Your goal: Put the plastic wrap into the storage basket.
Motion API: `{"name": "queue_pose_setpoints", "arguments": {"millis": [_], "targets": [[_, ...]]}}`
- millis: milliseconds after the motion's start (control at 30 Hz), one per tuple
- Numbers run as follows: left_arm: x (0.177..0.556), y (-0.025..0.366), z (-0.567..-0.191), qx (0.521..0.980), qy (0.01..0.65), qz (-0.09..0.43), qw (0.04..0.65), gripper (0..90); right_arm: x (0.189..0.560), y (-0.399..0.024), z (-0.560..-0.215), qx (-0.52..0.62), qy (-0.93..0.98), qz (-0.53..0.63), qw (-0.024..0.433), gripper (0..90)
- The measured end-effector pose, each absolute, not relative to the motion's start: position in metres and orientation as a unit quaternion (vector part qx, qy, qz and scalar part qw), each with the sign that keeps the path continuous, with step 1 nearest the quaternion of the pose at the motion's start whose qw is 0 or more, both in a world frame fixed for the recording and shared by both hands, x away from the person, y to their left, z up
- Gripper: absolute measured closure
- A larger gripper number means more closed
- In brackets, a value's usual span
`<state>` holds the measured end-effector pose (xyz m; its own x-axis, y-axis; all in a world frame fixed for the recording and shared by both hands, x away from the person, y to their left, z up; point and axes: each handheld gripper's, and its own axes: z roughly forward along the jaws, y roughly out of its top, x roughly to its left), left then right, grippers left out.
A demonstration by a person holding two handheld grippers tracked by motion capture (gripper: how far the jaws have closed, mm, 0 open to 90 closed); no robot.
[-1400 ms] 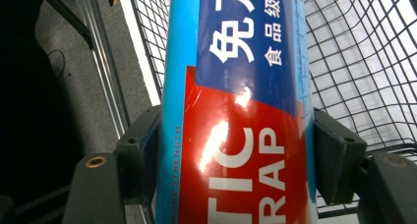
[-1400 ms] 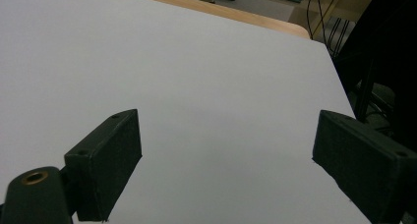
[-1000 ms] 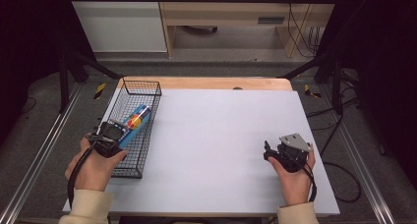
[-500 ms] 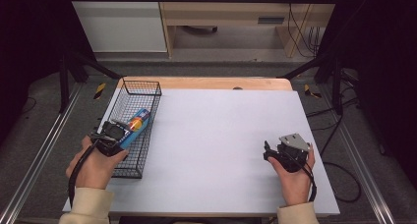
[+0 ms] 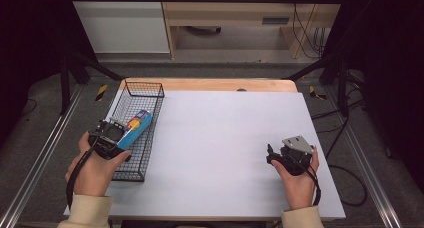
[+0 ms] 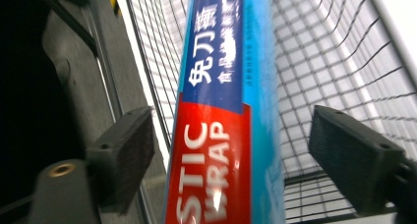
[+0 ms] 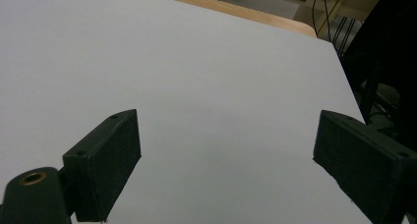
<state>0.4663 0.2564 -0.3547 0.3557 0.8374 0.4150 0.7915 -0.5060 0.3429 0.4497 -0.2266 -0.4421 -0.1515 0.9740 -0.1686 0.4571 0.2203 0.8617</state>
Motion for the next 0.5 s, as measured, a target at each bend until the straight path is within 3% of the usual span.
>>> {"name": "queue_pose_setpoints", "arguments": {"millis": [300, 500], "targets": [[0.443, 0.224, -0.334, 0.833, 0.436, 0.300, 0.160, 5.9, 0.448, -0.229, -0.441, 0.528, 0.677, 0.334, 0.389, 9.1], [0.441, 0.202, -0.334, 0.858, 0.377, 0.279, 0.210, 5.9, 0.447, -0.229, -0.441, 0.528, 0.678, 0.331, 0.390, 7.5]]}}
